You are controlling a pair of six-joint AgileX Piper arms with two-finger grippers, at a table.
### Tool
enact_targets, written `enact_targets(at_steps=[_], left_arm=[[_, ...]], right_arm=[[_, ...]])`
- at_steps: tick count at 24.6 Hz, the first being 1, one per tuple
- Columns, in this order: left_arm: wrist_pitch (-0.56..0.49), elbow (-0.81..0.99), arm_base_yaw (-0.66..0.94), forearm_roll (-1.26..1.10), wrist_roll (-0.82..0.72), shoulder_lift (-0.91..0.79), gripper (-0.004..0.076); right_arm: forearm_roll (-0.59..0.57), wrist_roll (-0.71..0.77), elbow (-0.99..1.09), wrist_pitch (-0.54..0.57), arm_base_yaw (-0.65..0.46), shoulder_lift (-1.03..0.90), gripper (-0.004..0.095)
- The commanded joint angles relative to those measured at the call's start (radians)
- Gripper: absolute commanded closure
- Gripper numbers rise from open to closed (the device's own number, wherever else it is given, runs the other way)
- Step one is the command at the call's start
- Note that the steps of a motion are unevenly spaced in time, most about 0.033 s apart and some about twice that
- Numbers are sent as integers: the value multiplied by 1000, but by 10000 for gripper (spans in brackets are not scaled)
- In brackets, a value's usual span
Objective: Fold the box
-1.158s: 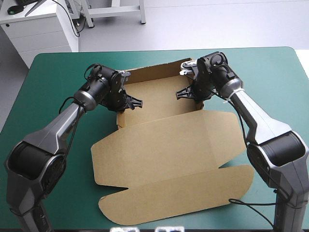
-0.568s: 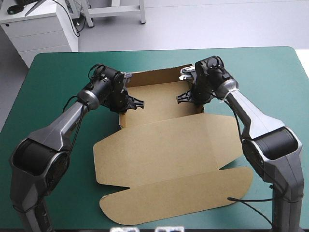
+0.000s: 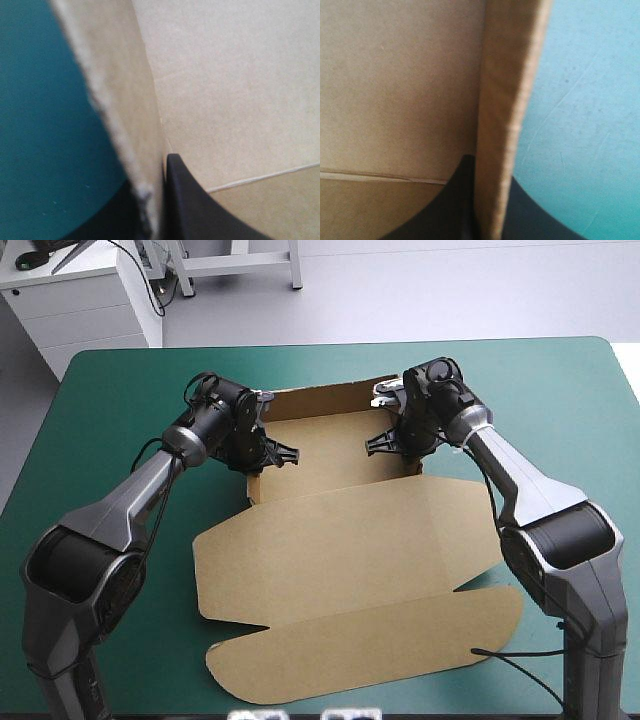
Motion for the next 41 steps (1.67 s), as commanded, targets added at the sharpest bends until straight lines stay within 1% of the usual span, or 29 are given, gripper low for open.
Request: enact_targets(at_steps=[1, 3, 5, 9, 11, 12, 14, 16, 19, 20, 22, 24, 25, 26, 27, 31, 34, 38, 41], left_arm=[[51, -10, -6, 36, 86, -30, 688], [51, -10, -6, 36, 88, -30, 625], [46, -10, -6, 36, 88, -30, 538], [44, -18, -6, 36, 79, -30, 358], [49, -32, -6, 51, 77, -30, 295], [54, -52, -6, 76, 63, -30, 266], [70, -105, -6, 90, 49, -30, 266], [68, -163, -6, 90, 49, -30, 266], [72, -225, -6, 90, 49, -30, 266], [90, -265, -6, 90, 49, -30, 267], [108, -335, -6, 93, 49, -30, 304], [108, -425, -6, 75, 49, -30, 425], [108, -486, -6, 39, 49, -34, 559], [108, -512, -6, 11, 49, -44, 673], [108, -537, -10, -23, 89, -73, 726], [109, -533, -10, -57, 108, -162, 731], [109, -512, -10, -62, 140, -239, 731], [109, -430, -10, -59, 178, -372, 731], [109, -339, -10, -54, 217, -479, 731]], right_arm=[[-15, -34, -20, 14, -6, -52, 902], [-15, -40, -20, 14, -6, -52, 846], [-15, -40, -20, 14, -6, -52, 750], [-15, -36, -24, 12, -6, -52, 494], [-15, -30, -24, 2, -6, -52, 361], [-15, -30, -24, -7, -6, -52, 273], [-15, -29, -24, -32, -6, -52, 200], [-13, -29, -24, -75, -6, -53, 201], [-17, -28, -49, -108, -6, -53, 201], [-17, -28, -93, -118, -6, -53, 201], [-27, -28, -193, -98, -6, -53, 201], [-53, -28, -306, -14, -6, -53, 200], [-75, -33, -348, 14, -6, -53, 201], [-83, -33, -366, 14, -6, -66, 201], [-87, -33, -373, 14, -6, -82, 201], [-102, -33, -373, 14, -6, -111, 202], [-72, -30, -373, 14, -6, -123, 202], [-25, -32, -371, 15, -6, -140, 202], [-14, -32, -356, 15, -6, -160, 203]])
